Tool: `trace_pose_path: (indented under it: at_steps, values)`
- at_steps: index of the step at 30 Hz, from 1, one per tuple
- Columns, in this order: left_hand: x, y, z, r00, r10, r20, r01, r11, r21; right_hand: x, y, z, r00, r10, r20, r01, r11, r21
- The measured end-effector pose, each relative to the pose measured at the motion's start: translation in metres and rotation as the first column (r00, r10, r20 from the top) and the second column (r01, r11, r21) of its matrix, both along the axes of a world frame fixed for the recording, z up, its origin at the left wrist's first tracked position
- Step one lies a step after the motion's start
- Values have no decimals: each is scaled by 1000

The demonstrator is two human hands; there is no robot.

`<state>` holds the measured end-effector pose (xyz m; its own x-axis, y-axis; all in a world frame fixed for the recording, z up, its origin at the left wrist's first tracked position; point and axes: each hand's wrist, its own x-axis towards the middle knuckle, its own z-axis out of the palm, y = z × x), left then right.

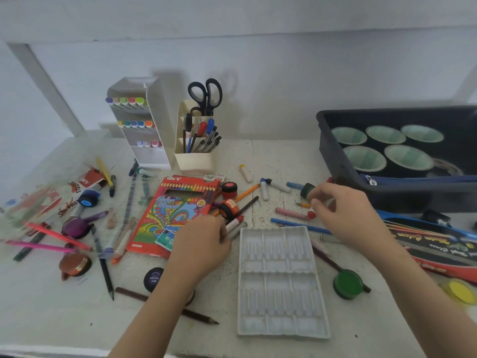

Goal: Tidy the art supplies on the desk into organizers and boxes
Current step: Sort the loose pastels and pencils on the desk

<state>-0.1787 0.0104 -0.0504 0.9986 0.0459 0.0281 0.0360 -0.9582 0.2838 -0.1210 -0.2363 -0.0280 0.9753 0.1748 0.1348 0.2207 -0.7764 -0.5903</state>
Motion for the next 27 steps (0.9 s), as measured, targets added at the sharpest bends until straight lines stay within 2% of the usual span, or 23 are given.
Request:
trace_pose_path:
  at_steps: [4, 9, 13, 17, 20, 23, 25, 27]
  values:
    - [-2, 2, 17, 997, -52, 58, 62, 978, -197, -5, -3, 10, 998, 53, -25, -51, 995, 91]
    - [-1, -12, 35, 967, -227, 113, 251, 922, -296, -23, 9, 25, 953, 302, -25, -298, 948, 109]
    - [3, -25, 37, 920, -356, 162, 391, 853, -345, -36, 17, 32, 910, 415, -18, -416, 909, -16]
    - [2, -32, 27, 892, -410, 190, 452, 789, -417, -43, 18, 29, 912, 411, -2, -407, 902, -146]
    - [-2, -30, 16, 928, -344, 146, 373, 833, -409, -47, 13, 24, 927, 368, -76, -375, 893, -249]
    - [-7, -24, 5, 980, -94, 178, 133, 967, -218, -49, 5, 19, 956, 250, -153, -282, 927, -247]
    - [-10, -22, 3, 990, 47, 131, -38, 997, -72, -47, 1, 16, 973, 160, -167, -198, 950, -243]
    - [-12, -22, 3, 998, 63, 25, -64, 998, 25, -43, -1, 14, 985, 74, -155, -112, 962, -248]
